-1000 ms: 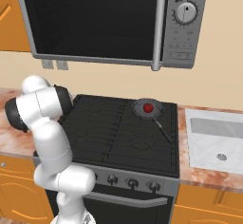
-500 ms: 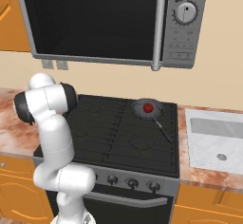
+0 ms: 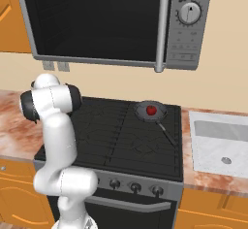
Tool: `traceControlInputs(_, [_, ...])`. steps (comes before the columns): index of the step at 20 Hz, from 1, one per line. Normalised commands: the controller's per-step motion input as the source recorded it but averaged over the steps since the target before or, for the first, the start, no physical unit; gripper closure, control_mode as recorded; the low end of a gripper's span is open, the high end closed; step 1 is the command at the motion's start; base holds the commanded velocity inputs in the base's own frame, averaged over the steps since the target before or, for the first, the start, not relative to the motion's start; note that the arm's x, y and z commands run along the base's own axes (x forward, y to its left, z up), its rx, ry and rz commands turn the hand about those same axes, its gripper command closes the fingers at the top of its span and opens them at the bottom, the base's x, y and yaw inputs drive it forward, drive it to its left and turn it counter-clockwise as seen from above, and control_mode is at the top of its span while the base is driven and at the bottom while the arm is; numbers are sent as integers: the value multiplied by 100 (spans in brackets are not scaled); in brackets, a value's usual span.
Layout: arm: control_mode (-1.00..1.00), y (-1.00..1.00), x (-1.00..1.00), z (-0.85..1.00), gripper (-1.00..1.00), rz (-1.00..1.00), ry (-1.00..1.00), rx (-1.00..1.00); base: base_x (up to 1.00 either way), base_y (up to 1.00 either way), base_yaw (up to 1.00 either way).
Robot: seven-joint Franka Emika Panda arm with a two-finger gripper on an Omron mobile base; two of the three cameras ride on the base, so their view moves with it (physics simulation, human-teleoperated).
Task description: Place the pan on the rear right burner on the stove. Then place the tomato and the onion in the pan and turn on the rear right burner.
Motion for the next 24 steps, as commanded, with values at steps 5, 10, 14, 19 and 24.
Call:
traceControlInputs(5, [-100, 2, 19, -15, -100, 0, 5, 0, 0, 0, 0])
traceControlInputs(10, [-100, 0, 0, -29, -100, 0, 8, 0, 0, 0, 0])
traceControlInputs(14, [-100, 0, 0, -16, -100, 0, 2, 0, 0, 0, 0])
traceControlInputs(19, [-100, 0, 0, -21, -100, 0, 1, 0, 0, 0, 0])
traceControlInputs(24, [-100, -9, 0, -41, -100, -1, 0, -1, 0, 0, 0])
